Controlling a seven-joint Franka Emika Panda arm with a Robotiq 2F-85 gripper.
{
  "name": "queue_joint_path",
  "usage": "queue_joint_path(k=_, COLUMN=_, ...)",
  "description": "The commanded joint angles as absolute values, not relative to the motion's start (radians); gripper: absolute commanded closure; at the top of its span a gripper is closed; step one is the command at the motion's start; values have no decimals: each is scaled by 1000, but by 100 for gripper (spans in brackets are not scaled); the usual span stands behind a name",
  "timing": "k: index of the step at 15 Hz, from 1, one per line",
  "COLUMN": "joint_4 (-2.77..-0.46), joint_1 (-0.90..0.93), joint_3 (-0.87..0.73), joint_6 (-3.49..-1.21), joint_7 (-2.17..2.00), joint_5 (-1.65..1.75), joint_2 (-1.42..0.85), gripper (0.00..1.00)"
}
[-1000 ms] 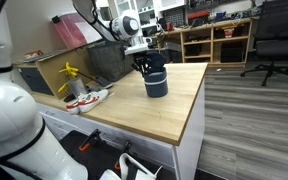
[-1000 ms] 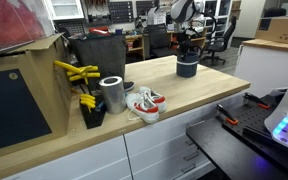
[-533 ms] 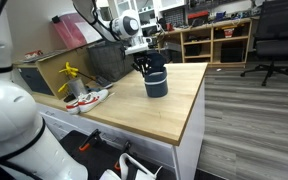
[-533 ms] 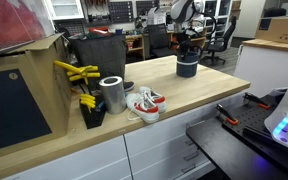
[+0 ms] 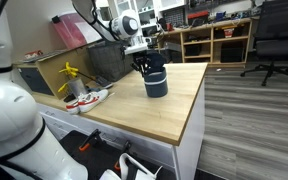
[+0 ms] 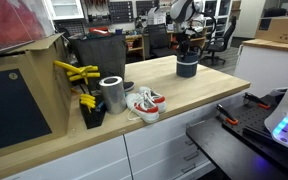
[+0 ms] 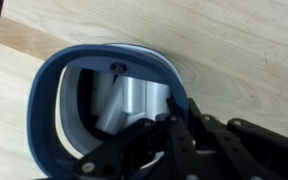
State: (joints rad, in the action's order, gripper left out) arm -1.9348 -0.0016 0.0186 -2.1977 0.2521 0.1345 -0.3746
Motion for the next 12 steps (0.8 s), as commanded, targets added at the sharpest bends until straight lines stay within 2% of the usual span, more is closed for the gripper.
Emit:
queue_joint_path(k=1, joint_4=-1939, joint_1=5, joint_3=22, joint_6=-2128, joint_7=243, joint_5=144, joint_2=-341, gripper=97)
queue_joint_path(k=12, joint_4=-1923, joint_1=2, joint_3=23, joint_6=-2123, joint_7=255, joint_5=141, joint_2=-358, gripper=97)
